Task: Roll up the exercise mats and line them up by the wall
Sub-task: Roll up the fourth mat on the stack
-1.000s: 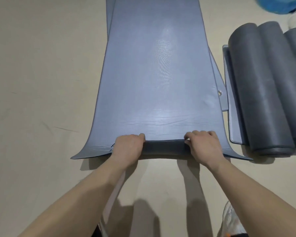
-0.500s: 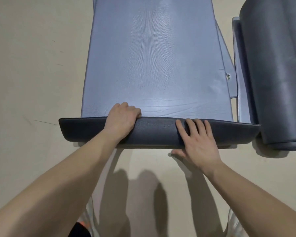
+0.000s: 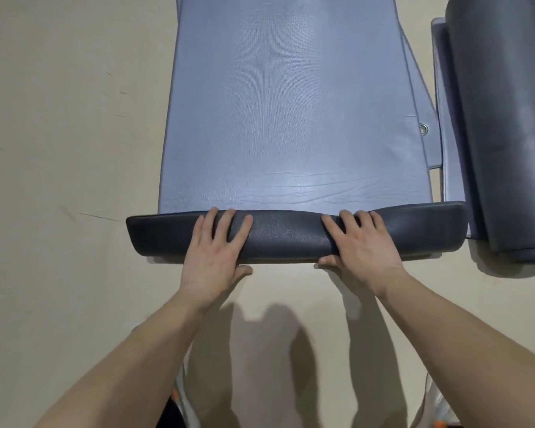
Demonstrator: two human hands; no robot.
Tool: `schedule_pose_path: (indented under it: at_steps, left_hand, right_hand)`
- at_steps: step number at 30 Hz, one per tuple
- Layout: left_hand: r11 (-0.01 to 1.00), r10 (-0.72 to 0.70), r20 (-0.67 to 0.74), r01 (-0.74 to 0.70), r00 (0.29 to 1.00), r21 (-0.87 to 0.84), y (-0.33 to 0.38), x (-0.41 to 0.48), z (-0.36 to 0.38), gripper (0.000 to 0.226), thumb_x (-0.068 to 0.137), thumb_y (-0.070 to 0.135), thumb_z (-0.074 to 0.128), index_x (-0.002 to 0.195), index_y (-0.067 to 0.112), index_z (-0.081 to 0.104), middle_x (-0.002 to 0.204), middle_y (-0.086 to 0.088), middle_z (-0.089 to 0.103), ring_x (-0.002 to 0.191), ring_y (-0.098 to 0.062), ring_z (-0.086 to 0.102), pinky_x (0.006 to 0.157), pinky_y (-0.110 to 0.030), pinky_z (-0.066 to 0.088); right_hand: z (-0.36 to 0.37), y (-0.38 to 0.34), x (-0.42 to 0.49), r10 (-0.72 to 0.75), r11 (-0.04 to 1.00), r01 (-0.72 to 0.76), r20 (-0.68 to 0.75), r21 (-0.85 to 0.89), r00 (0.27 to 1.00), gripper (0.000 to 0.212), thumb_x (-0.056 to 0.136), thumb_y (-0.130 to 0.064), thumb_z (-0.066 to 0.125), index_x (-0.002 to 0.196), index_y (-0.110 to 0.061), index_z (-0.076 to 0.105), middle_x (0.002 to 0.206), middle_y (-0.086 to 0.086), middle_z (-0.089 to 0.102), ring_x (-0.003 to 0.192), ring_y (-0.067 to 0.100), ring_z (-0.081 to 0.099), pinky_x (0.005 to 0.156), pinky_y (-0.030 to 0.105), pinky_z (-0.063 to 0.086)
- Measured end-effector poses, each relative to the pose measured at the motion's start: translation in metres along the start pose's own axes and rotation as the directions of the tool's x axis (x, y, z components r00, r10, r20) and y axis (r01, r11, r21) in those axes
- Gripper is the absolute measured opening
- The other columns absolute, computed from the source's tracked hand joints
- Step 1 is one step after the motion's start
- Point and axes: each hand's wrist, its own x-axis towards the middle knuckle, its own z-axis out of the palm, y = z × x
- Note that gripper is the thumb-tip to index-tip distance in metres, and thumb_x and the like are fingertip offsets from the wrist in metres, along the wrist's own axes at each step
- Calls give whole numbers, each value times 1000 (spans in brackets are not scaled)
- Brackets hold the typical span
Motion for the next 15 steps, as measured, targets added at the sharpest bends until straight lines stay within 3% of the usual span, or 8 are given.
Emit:
schedule_pose_path:
  at_steps: [5, 9, 12, 15]
  left_hand:
    - [987, 15, 11, -13, 1000, -157, -2, 12, 11, 90, 82, 80, 52, 148, 20, 44, 143, -4, 51, 129, -30, 44, 114, -45, 35]
    - [963, 25, 32, -16, 999, -269, -12, 10, 5, 85, 82, 86, 46, 135, 19, 51, 131, 5, 58, 114, -21, 56, 101, -36, 45]
    - [962, 45, 125, -10, 991, -272, -13, -1, -10, 80, 83, 89, 37, 129, 25, 54, 120, 9, 62, 99, -17, 61, 83, -34, 49]
    - [956, 80, 315, 17, 946, -292, -21, -3, -29, 71, 81, 91, 33, 106, 30, 58, 98, 10, 65, 83, -13, 61, 74, -33, 50]
  right_hand:
    - [16, 2, -1, -6, 998, 8, -37, 59, 999, 89, 84, -85, 29, 140, -20, 50, 119, 7, 59, 105, 34, 54, 106, 50, 39]
    - [18, 2, -7, 8, 988, 3, -67, 152, 998, 89, 85, -84, 21, 129, -16, 59, 106, 7, 64, 91, 33, 59, 92, 46, 46]
    - [6, 2, -21, 6, 981, -5, -1, 196, 1000, 85, 87, -85, 14, 120, -22, 61, 101, 1, 64, 88, 27, 59, 80, 39, 45]
    - [-10, 8, -35, 3, 954, -54, 170, 295, 985, 69, 89, -85, 21, 102, -28, 57, 91, -8, 59, 84, 19, 55, 69, 35, 38]
